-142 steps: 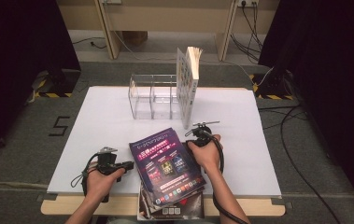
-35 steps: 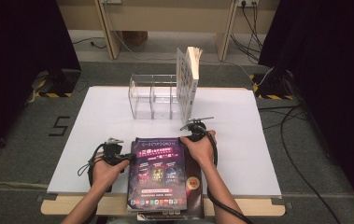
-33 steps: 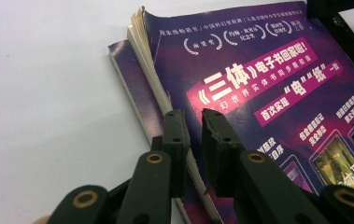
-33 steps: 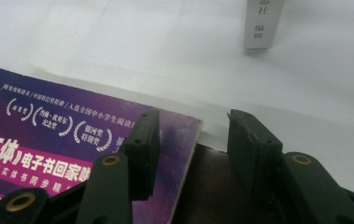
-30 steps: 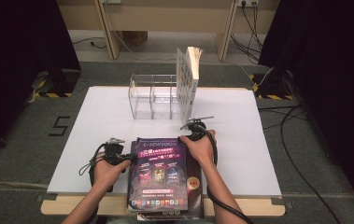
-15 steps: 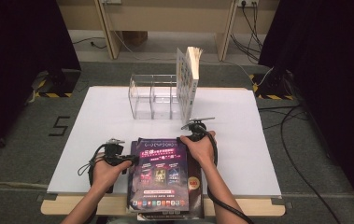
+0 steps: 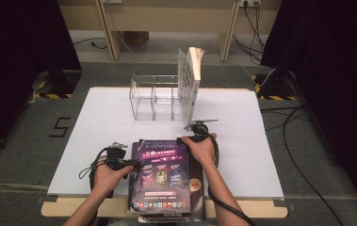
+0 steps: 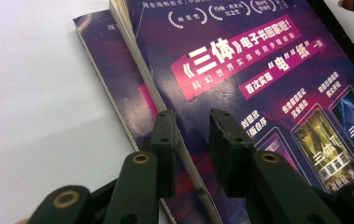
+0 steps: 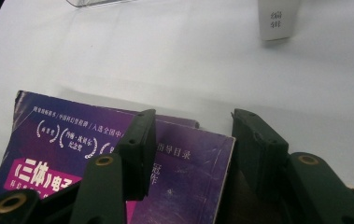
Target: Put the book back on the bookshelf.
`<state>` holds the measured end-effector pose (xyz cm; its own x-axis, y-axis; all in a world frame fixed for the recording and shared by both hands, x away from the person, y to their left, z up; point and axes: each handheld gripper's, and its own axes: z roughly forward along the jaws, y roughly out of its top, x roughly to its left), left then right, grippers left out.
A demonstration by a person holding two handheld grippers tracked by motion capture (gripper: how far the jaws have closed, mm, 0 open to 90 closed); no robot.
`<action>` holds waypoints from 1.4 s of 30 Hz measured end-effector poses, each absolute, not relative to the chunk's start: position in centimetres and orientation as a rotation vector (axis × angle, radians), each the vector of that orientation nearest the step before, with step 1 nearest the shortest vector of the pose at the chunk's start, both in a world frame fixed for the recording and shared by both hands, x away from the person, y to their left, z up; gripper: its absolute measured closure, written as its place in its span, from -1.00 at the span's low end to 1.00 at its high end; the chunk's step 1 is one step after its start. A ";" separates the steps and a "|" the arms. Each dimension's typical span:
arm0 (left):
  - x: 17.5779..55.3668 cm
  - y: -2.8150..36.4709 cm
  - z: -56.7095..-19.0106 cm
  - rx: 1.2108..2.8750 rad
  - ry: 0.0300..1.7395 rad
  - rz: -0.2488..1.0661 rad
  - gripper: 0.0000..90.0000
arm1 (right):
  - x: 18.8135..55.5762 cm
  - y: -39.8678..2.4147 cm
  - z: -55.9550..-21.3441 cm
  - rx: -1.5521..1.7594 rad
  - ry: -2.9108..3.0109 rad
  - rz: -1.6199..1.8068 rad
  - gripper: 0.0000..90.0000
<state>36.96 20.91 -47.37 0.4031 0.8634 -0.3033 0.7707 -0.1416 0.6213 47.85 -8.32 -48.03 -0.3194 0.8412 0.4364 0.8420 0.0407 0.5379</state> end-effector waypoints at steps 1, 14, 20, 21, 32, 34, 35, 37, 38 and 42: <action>37.0 20.9 -47.3 1.939 1.394 0.161 0.59 | 47.8 -8.2 -48.0 -1.840 -2.268 -1.165 0.15; 36.9 20.7 -47.2 1.969 1.396 0.189 0.59 | 46.6 -8.1 -45.9 -1.836 -2.385 -1.220 0.50; 36.8 20.6 -47.2 1.973 1.388 0.203 0.61 | 46.3 -8.9 -46.2 -1.827 -2.359 -1.174 0.39; 36.8 20.5 -47.2 1.972 1.388 0.203 0.62 | 46.2 -9.0 -46.3 -1.828 -2.344 -1.170 0.38; 36.7 20.4 -47.2 1.984 1.378 0.216 0.62 | 45.9 -9.5 -47.2 -1.826 -2.319 -1.105 0.25; 36.7 20.3 -47.2 1.986 1.376 0.222 0.62 | 45.9 -9.7 -47.3 -1.826 -2.305 -1.107 0.25; 36.7 20.3 -47.2 1.987 1.376 0.224 0.62 | 45.9 -9.7 -47.3 -1.827 -2.295 -1.107 0.24; 36.7 20.3 -47.2 1.986 1.376 0.223 0.62 | 45.9 -9.8 -47.3 -1.826 -2.278 -1.112 0.22; 36.7 20.3 -47.2 1.985 1.376 0.223 0.62 | 45.9 -9.8 -47.4 -1.825 -2.272 -1.114 0.21; 36.7 20.3 -47.2 1.985 1.377 0.224 0.62 | 46.0 -9.8 -47.6 -1.821 -2.239 -1.140 0.14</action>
